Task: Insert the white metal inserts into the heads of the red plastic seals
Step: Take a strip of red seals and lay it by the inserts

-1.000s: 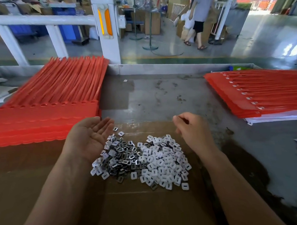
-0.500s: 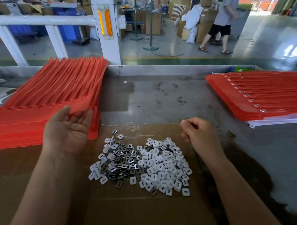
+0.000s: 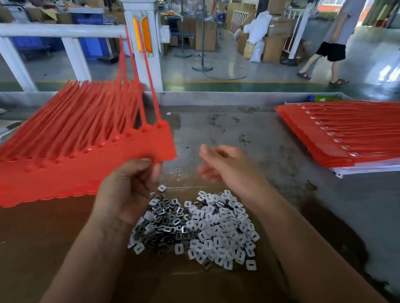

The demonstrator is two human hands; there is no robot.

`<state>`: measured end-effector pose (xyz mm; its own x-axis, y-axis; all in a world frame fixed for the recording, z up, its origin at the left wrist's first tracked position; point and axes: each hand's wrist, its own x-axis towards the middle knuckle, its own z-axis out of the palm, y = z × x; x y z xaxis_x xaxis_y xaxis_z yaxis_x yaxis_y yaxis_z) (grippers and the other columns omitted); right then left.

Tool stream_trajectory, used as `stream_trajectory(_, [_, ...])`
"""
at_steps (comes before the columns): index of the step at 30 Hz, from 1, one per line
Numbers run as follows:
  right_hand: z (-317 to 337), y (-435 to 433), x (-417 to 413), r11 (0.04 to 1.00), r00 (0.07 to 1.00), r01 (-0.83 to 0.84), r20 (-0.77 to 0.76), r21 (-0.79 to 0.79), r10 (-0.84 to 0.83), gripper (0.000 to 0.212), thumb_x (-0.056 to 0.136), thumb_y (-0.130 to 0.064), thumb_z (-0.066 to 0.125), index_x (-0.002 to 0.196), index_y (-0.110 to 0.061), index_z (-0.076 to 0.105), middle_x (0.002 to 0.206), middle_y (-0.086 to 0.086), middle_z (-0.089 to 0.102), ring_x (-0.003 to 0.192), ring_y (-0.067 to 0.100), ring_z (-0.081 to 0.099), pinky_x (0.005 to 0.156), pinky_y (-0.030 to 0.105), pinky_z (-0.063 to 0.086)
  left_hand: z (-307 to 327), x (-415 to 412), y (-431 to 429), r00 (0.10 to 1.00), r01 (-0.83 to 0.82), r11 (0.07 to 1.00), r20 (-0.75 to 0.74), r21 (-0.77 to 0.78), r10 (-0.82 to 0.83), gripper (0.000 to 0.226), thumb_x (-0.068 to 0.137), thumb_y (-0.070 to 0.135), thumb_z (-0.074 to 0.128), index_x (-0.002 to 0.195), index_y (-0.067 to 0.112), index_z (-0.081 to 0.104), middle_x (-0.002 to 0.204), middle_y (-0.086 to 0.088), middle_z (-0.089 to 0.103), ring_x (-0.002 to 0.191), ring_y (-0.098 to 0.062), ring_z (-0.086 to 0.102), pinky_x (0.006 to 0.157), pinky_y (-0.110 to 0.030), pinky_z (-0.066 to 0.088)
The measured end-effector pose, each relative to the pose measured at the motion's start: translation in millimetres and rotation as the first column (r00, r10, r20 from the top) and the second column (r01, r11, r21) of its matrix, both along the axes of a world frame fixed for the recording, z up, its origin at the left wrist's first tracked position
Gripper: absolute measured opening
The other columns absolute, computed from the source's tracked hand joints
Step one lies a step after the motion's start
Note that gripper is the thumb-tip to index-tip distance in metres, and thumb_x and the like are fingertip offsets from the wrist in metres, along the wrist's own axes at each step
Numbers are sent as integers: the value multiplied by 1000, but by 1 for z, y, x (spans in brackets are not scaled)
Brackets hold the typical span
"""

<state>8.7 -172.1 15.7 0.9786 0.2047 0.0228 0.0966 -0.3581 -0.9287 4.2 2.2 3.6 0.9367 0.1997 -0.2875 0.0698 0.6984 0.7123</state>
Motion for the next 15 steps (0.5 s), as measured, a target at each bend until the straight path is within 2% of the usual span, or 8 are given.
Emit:
stream_trajectory(2, [7, 17, 5, 996, 995, -58, -71, 67, 63, 53, 81, -62, 44, 97, -15, 62, 98, 6, 69, 91, 22, 67, 86, 35, 53, -6, -6, -18, 998, 60, 998, 23, 23, -61, 41, 76, -12, 49, 42, 7, 61, 48, 0, 60, 46, -7, 60, 48, -16, 52])
stream_trajectory(3, [9, 23, 7, 992, 994, -43, -100, 117, 54, 54, 80, -61, 49, 96, -11, 63, 100, 10, 69, 92, 26, 66, 86, 35, 53, -9, -9, -24, 995, 97, 995, 33, 37, -98, 30, 72, -12, 53, 50, 5, 62, 51, -1, 62, 47, -8, 61, 48, -17, 52])
stream_trajectory(5, [10, 30, 11, 977, 994, 58, -101, 206, -38, 23, 86, -39, 62, 86, -16, 62, 94, 8, 69, 82, 20, 66, 72, 24, 53, -12, -13, -31, 983, 179, 981, 23, 75, -181, 9, 63, -5, 58, 64, 4, 61, 56, -3, 64, 50, -10, 63, 49, -18, 53])
stream_trajectory(7, [7, 28, 15, 972, 989, 143, -60, 186, -134, 3, 88, -20, 61, 86, -23, 61, 94, 5, 68, 80, 15, 63, 67, 22, 52, -13, -13, -30, 979, 205, 976, 9, 73, -206, 9, 65, -1, 57, 70, 7, 57, 57, -1, 64, 50, -10, 62, 52, -19, 54])
stream_trajectory(9, [2, 17, 20, 969, 984, 176, -45, 175, -170, 13, 89, -17, 59, 89, -30, 61, 96, -2, 67, 84, 13, 63, 73, 27, 54, -10, -8, -18, 995, 96, 995, 35, -36, -95, 12, 77, 1, 50, 74, 10, 56, 62, 1, 66, 56, -12, 64, 64, -25, 56])
stream_trajectory(12, [-1, -6, 21, 953, 975, 224, -44, 204, -219, 17, 90, -15, 57, 89, -32, 60, 96, -8, 66, 89, 13, 63, 71, 31, 54, -5, -2, 13, 993, -105, 961, 23, -256, 115, 13, 82, 10, 49, 88, 10, 61, 91, -4, 70, 93, -22, 67, 93, -41, 48])
stream_trajectory(14, [-3, -21, 21, 944, 968, 247, -23, 218, -248, 19, 90, -12, 57, 93, -30, 63, 93, -12, 67, 90, 13, 63, 72, 29, 51, -5, 0, 25, 991, -123, 920, 0, -372, 133, 18, 78, 16, 56, 93, 9, 64, 97, -5, 71, 95, -24, 67, 90, -44, 48])
stream_trajectory(15, [-5, -27, 20, 938, 966, 256, -18, 233, -259, 21, 89, -11, 57, 90, -31, 64, 89, -14, 68, 91, 13, 64, 76, 31, 50, -6, 0, 26, 994, -99, 927, 0, -361, 107, 20, 77, 17, 57, 95, 10, 64, 95, -6, 72, 91, -23, 68, 85, -44, 51])
